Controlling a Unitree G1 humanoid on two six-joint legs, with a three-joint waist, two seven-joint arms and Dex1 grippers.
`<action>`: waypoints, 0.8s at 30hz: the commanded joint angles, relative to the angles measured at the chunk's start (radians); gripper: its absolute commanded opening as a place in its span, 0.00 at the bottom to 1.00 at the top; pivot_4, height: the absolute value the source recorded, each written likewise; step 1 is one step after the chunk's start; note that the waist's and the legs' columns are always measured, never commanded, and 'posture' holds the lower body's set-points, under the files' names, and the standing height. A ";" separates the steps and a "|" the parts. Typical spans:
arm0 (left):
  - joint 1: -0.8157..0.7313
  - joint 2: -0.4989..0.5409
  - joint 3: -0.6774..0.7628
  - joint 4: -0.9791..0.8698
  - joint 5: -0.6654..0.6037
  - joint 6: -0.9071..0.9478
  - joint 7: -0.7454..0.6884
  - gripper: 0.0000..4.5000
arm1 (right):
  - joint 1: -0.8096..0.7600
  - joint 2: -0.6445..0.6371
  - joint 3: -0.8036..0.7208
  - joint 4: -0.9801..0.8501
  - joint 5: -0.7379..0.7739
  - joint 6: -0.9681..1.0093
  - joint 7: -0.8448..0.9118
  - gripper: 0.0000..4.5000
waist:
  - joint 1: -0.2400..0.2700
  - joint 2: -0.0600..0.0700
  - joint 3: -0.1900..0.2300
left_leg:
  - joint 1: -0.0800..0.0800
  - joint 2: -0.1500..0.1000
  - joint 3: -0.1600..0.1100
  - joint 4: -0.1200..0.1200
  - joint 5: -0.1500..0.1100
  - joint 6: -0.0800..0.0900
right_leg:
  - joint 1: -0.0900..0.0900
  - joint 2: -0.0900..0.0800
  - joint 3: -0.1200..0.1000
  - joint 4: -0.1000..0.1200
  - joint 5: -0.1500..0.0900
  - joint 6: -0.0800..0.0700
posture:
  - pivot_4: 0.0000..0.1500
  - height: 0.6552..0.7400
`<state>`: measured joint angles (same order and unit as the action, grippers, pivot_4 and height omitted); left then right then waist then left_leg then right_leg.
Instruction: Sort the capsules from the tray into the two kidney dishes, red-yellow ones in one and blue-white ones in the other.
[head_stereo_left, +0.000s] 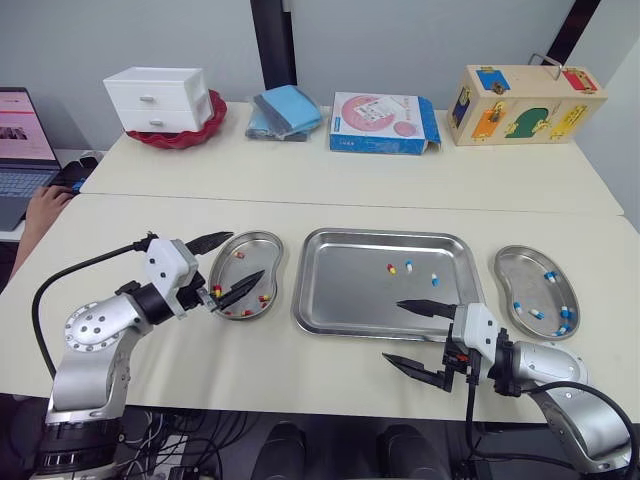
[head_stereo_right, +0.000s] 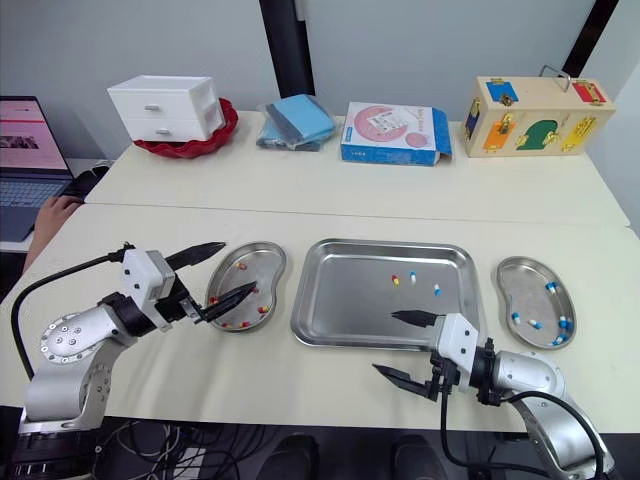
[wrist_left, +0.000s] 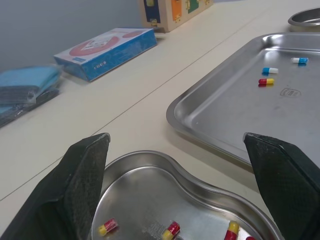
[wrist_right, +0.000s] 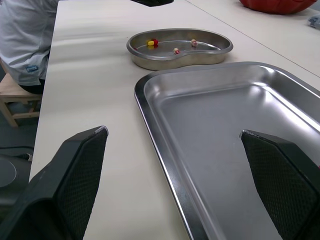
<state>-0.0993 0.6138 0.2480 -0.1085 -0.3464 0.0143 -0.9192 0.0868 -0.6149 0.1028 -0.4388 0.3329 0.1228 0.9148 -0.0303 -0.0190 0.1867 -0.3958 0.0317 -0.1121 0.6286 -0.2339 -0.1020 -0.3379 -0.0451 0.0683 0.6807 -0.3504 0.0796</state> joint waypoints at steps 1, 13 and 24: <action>0.031 -0.005 0.007 -0.028 -0.002 -0.019 0.024 0.98 | 0.000 -0.012 -0.017 -0.040 0.012 -0.009 0.005 1.00 | 0.000 0.000 0.000 | 0.000 0.000 0.000 0.000 0.000 0.000 | 0.000 0.000 0.000 0.000 0.000 0.000 | 1.00 0.93; 0.215 0.026 0.166 -0.194 -0.224 0.279 0.106 0.98 | 0.148 -0.084 -0.290 -0.150 0.199 0.168 -0.046 1.00 | 0.000 0.000 0.000 | 0.000 0.000 0.000 0.000 0.000 0.000 | 0.000 0.000 0.000 0.000 0.000 0.000 | 1.00 0.93; 0.463 0.137 0.436 -0.038 -0.246 0.339 0.015 0.98 | 0.395 -0.254 -0.775 0.129 0.148 0.068 0.174 1.00 | -0.001 0.000 0.000 | 0.002 0.000 0.003 -0.001 0.000 0.000 | 0.001 0.000 0.002 -0.001 0.000 0.000 | 1.00 0.93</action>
<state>0.3483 0.7325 0.6452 -0.1473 -0.5900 0.3510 -0.8817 0.4793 -0.8472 -0.6174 -0.3427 0.4909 0.2274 1.0508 -0.0316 -0.0193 0.1867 -0.3935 0.0319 -0.1093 0.6278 -0.2341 -0.1018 -0.3367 -0.0452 0.0703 0.6799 -0.3510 0.0792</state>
